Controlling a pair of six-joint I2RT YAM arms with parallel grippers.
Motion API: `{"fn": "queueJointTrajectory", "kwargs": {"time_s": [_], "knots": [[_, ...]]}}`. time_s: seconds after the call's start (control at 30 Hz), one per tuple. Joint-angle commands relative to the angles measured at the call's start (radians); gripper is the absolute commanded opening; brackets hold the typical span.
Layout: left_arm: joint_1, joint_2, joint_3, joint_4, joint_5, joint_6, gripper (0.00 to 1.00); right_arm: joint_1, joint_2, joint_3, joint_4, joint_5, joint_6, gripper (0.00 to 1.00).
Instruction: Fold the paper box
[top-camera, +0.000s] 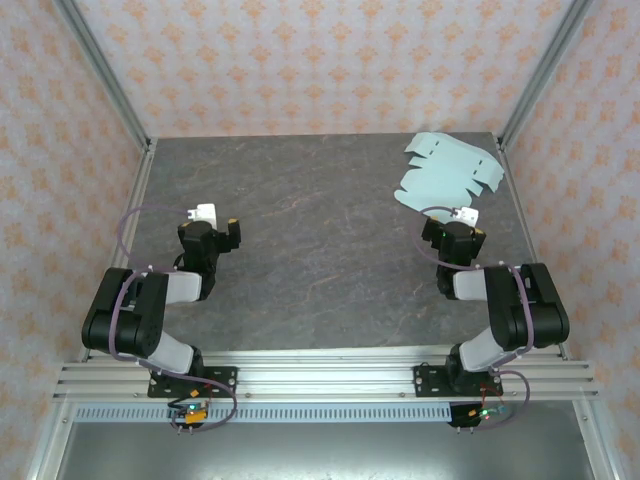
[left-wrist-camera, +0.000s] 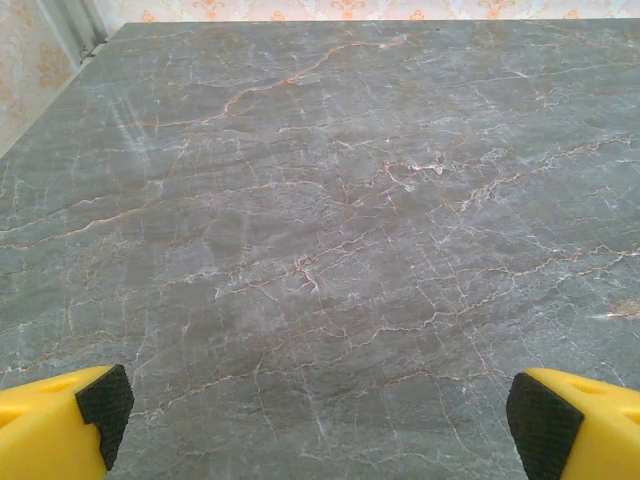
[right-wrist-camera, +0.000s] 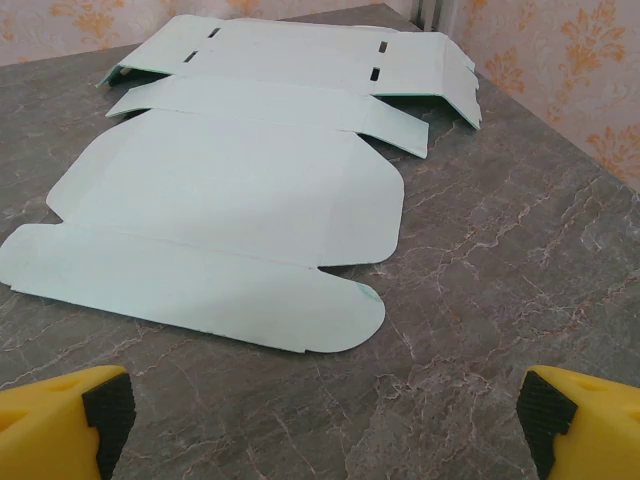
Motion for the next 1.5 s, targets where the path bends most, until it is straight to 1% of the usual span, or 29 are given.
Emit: {"fn": "queueJointTrajectory", "kwargs": {"time_s": [0.0,0.8,0.87,0.9,0.93,0.97,1.0,1.03,1.1,1.17,1.2,1.27,1.3,1.33,1.37,1.4,1.43,1.47], "knots": [[-0.001,-0.006,0.020,-0.002,-0.026,0.014,1.00,-0.006,-0.009,0.020,-0.008,0.014,0.017,0.99],[0.003,-0.006,0.020,-0.002,-0.019,0.011,1.00,-0.006,-0.011,0.017,-0.007,0.013,0.016,0.99],[0.003,-0.025,0.048,-0.066,-0.009,0.016,1.00,-0.006,-0.017,0.020,-0.014,0.032,0.021,0.99],[0.002,-0.048,0.076,-0.136,-0.009,0.020,1.00,-0.006,-0.039,0.033,-0.055,0.055,0.034,0.99],[-0.001,-0.083,0.110,-0.227,-0.015,0.023,1.00,-0.006,-0.075,0.067,-0.146,0.097,0.049,0.99],[-0.004,-0.112,0.126,-0.271,-0.016,0.028,1.00,-0.006,-0.107,0.110,-0.250,0.136,0.065,0.99],[-0.005,-0.145,0.125,-0.284,-0.011,0.029,1.00,-0.006,-0.146,0.181,-0.396,0.179,0.087,0.99],[-0.009,-0.179,0.115,-0.278,-0.007,0.033,1.00,-0.006,-0.163,0.239,-0.488,0.204,0.093,0.99],[-0.019,-0.243,0.107,-0.301,-0.035,0.021,1.00,-0.006,-0.171,0.324,-0.570,0.252,0.106,0.99],[-0.020,-0.298,0.121,-0.369,-0.059,-0.004,1.00,-0.005,-0.144,0.416,-0.635,0.348,0.192,0.99],[-0.020,-0.318,0.122,-0.375,-0.043,0.013,1.00,-0.006,-0.116,0.481,-0.700,0.404,0.257,0.99],[-0.022,-0.343,0.092,-0.331,0.031,0.074,1.00,-0.009,-0.030,0.643,-0.891,0.518,0.398,0.99],[-0.022,-0.356,0.074,-0.314,0.075,0.105,1.00,-0.011,0.033,0.754,-1.047,0.563,0.501,0.99],[-0.023,-0.368,0.064,-0.316,0.110,0.128,1.00,-0.016,0.109,0.879,-1.205,0.578,0.574,0.99],[-0.023,-0.377,0.058,-0.326,0.130,0.138,1.00,-0.022,0.172,0.980,-1.295,0.530,0.567,0.99],[-0.025,-0.386,0.049,-0.339,0.146,0.150,1.00,-0.026,0.250,1.075,-1.353,0.468,0.524,0.99],[-0.026,-0.395,0.033,-0.340,0.154,0.159,1.00,-0.026,0.314,1.152,-1.401,0.414,0.514,0.99],[-0.027,-0.402,0.011,-0.323,0.155,0.162,1.00,-0.026,0.361,1.207,-1.432,0.389,0.515,0.99]]}}
